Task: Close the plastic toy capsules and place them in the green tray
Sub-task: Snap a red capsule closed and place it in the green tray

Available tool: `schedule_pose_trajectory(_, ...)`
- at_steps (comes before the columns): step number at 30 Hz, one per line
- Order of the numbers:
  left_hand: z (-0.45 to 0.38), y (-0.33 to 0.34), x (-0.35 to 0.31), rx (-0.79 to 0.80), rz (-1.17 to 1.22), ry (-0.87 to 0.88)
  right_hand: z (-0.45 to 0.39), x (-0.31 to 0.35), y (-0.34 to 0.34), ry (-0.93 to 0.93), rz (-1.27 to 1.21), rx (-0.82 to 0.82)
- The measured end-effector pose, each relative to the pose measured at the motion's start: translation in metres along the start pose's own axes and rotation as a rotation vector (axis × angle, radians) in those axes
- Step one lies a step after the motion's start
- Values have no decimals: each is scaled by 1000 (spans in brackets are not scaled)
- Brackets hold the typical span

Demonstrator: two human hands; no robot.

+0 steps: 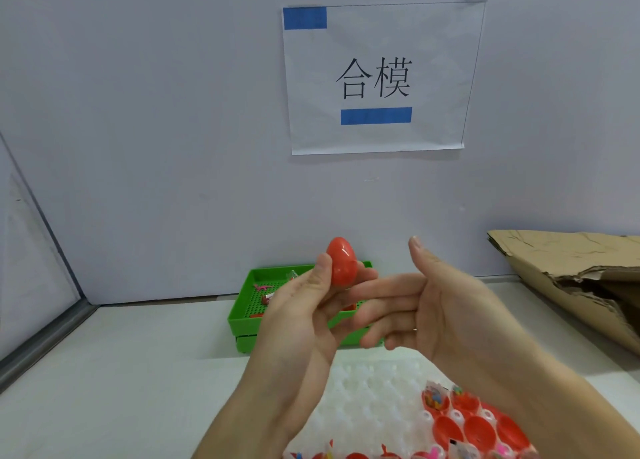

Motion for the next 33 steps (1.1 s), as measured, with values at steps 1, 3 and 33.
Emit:
schedule_pose_trajectory(1,-1,-1,1,0,34,-9,0,0,-2,-5,18,-27)
schedule_pose_trajectory(3,-3,-4,1,-1,60,2,0,-1,-4,-22,40,-101)
schedule_pose_trajectory(33,1,0,-1,52,-508,395,4,6,-3,-381,476,-437)
Point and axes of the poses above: each hand's wrist, its own z-axis away from the middle knuckle, its own y-axis out of the palm, x = y × z, the point moved 3 cm from there along -z, towards the middle knuckle, and after that the axes turned 14 degrees about z, right-handed, at the moved point
